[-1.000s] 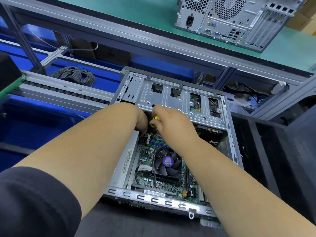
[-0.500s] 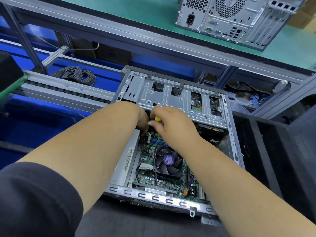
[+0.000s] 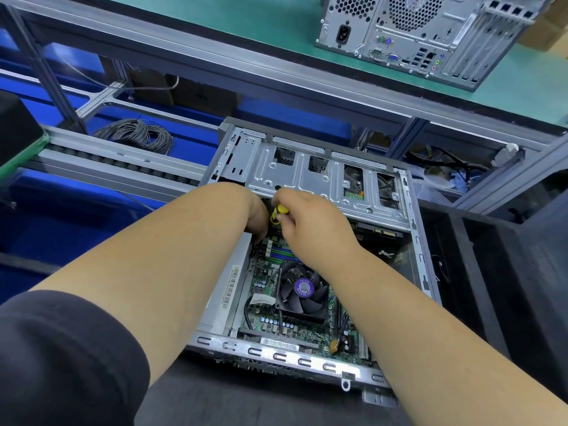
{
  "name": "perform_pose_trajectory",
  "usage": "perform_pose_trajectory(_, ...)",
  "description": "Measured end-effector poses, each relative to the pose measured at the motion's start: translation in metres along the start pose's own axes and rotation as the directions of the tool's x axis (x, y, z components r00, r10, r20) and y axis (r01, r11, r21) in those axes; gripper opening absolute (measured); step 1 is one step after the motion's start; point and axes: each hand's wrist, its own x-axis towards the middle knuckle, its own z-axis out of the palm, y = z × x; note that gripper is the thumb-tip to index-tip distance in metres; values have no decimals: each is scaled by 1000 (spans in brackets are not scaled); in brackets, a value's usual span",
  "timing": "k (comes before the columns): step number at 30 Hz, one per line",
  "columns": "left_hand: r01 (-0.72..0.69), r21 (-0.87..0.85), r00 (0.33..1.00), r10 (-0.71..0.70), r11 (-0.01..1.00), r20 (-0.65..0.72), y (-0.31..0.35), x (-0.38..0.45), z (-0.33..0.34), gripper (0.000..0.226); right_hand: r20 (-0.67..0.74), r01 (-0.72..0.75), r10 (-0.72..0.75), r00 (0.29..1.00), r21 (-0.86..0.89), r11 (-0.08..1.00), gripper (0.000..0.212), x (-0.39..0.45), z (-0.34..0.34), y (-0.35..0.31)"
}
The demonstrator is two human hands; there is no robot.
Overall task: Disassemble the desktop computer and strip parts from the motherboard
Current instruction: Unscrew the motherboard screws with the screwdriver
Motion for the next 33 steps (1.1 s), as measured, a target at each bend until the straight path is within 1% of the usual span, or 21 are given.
perform_pose_trajectory(3,10,-4,999,-10,1000,-44,-6,1,-1,17,10,20,-20,1000,38,999,19,1,0,-2)
perform_pose_trajectory(5,12,-25,999,-13,1000,-46,-6,4,-1,15,-4,34,-34,999,12,999,18,1,1,-1)
perform_pose_trajectory(6,11,-30,999,-12,999,-39,-5,5,0,15,-13,35,-35,999,-11,999,17,2,2,-1)
perform_pose_trajectory(9,-3,26,1000,2,1000,26,-2,11,2,15,-28,8,-9,1000,-53,999,18,1,4,0)
perform_pose_trajectory(12,-30,72,999,27,997,42,-2,15,3,16,-20,37,-38,999,-68,997,19,0,3,0)
perform_pose_trajectory(14,-34,62,999,33,997,18,-3,16,4,18,-15,35,-36,999,-86,996,20,0,2,-1)
perform_pose_trajectory(17,-44,55,998,43,998,35,-2,15,5,22,-4,-2,2,1000,-27,1000,19,0,1,0)
perform_pose_trajectory(20,-38,27,999,38,999,26,-4,12,3,17,-10,7,-7,1000,8,1000,22,0,0,-1)
perform_pose_trajectory(22,-18,7,1000,18,1000,19,-5,12,2,18,-23,7,-7,1000,-10,1000,26,0,0,-1)
perform_pose_trajectory(24,-2,-4,999,2,1000,41,-4,14,2,20,-38,8,-10,999,-39,999,23,1,1,1)
perform_pose_trajectory(28,-5,88,996,-3,996,87,0,16,4,20,-27,-12,10,1000,-73,997,23,0,3,1)
perform_pose_trajectory(30,-17,112,996,7,994,88,0,16,4,17,-17,14,-15,1000,-71,997,20,-1,3,0)
perform_pose_trajectory(33,-41,130,997,31,991,76,-1,15,4,20,-11,39,-41,999,-106,994,20,-2,1,0)
